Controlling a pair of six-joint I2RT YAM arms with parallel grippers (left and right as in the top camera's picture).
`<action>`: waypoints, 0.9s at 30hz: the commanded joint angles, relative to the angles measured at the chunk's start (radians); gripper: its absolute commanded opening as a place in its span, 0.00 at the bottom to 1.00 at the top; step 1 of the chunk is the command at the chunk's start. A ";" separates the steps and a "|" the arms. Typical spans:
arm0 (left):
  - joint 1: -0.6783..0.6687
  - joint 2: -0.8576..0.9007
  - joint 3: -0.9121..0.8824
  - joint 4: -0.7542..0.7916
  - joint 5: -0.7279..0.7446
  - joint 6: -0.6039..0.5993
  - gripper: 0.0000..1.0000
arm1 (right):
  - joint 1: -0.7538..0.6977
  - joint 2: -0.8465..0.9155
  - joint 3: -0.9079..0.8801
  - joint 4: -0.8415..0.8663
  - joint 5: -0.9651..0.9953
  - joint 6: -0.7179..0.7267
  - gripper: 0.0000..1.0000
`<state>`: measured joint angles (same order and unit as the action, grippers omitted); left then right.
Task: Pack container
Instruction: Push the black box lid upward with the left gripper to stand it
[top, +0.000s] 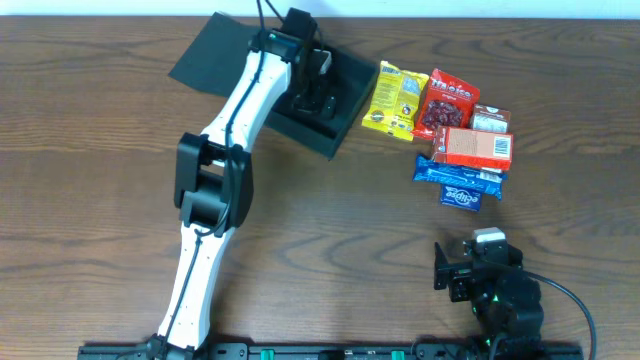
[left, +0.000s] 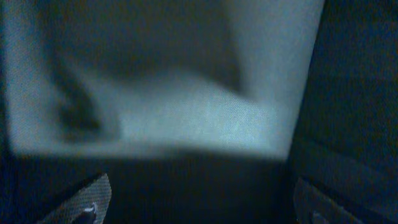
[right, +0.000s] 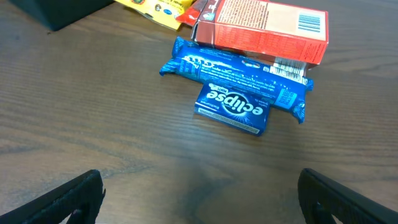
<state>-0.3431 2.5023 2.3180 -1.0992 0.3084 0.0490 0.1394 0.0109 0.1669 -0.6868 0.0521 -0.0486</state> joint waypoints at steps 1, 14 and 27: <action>0.016 -0.075 -0.002 -0.078 -0.005 -0.001 0.95 | -0.007 -0.005 -0.008 -0.001 -0.001 -0.009 0.99; 0.019 -0.077 -0.002 -0.259 0.208 -0.124 0.95 | -0.007 -0.005 -0.008 -0.001 0.000 -0.009 0.99; 0.029 -0.080 0.002 -0.245 0.294 -0.390 0.96 | -0.007 -0.005 -0.008 -0.001 -0.001 -0.009 0.99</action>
<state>-0.3244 2.4401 2.3180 -1.3449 0.6621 -0.1650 0.1394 0.0109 0.1669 -0.6868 0.0521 -0.0486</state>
